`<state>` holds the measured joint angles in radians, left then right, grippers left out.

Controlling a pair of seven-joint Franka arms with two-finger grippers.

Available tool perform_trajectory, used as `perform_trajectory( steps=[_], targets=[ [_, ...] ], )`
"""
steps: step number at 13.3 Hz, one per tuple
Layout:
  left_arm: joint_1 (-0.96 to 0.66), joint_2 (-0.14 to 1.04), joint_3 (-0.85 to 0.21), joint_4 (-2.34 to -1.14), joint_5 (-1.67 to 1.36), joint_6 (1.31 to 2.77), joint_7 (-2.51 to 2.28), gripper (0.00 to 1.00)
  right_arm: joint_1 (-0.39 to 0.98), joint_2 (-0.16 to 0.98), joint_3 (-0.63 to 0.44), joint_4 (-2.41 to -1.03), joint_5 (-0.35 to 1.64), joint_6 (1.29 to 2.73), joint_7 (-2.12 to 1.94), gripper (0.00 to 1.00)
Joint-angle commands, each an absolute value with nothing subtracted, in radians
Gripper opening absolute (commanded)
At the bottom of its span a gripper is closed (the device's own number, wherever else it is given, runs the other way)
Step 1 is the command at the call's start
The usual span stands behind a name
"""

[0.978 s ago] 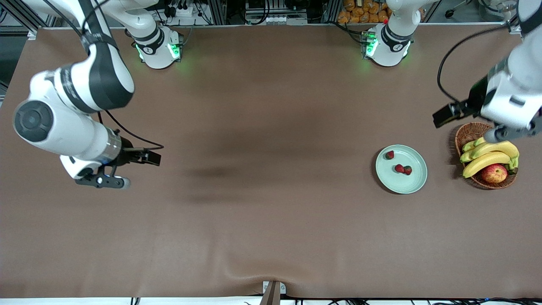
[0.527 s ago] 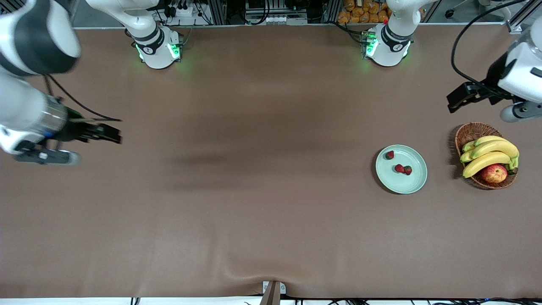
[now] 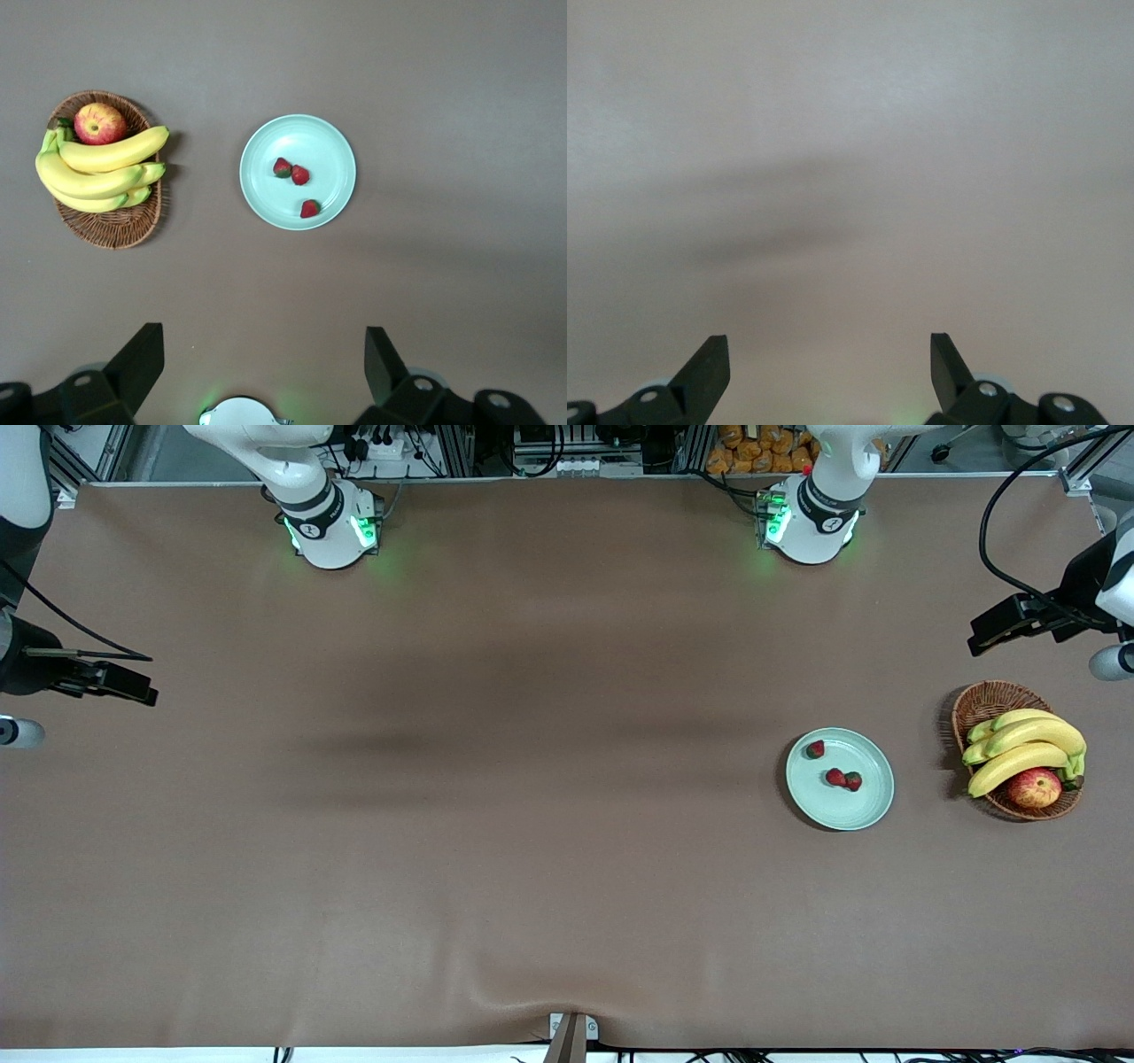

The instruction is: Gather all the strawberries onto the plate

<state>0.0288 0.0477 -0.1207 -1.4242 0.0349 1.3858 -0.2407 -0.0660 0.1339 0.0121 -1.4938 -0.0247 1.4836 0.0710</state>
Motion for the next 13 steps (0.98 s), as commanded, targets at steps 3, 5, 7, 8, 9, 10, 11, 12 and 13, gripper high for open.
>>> perform_trajectory(
  steps=[3,5,7,8,9,10,11,12,13],
  targets=[
    [-0.101,-0.103,0.049,-1.655,-0.003,1.494,-0.206,1.00,-0.083,0.114,0.018,-1.496,-0.048,1.465,0.052,1.00],
    [-0.110,-0.112,0.066,-1.667,-0.002,1.494,-0.145,1.00,-0.083,0.109,0.018,-1.493,-0.040,1.427,0.055,1.00],
    [-0.112,-0.112,0.055,-1.663,0.002,1.493,-0.132,1.00,-0.083,0.088,0.017,-1.491,-0.031,1.378,0.055,1.00],
    [-0.112,-0.110,0.046,-1.663,0.002,1.493,-0.132,1.00,-0.083,0.081,0.015,-1.491,-0.031,1.370,0.055,1.00],
    [-0.112,-0.110,0.045,-1.661,0.002,1.493,-0.130,1.00,-0.081,0.078,0.014,-1.490,-0.031,1.370,0.055,1.00],
    [-0.112,-0.110,0.044,-1.655,0.003,1.493,-0.121,1.00,-0.081,0.072,0.014,-1.489,-0.031,1.368,0.055,1.00],
    [-0.112,-0.107,0.044,-1.648,0.003,1.493,-0.092,1.00,-0.080,0.071,0.012,-1.489,-0.031,1.368,0.054,1.00],
    [-0.112,-0.103,0.044,-1.635,0.003,1.493,-0.078,1.00,-0.081,0.072,0.014,-1.489,-0.031,1.370,0.054,1.00],
    [-0.113,-0.101,0.043,-1.634,0.008,1.493,-0.083,1.00,-0.081,0.071,0.012,-1.489,-0.031,1.365,0.054,1.00]
  ],
)
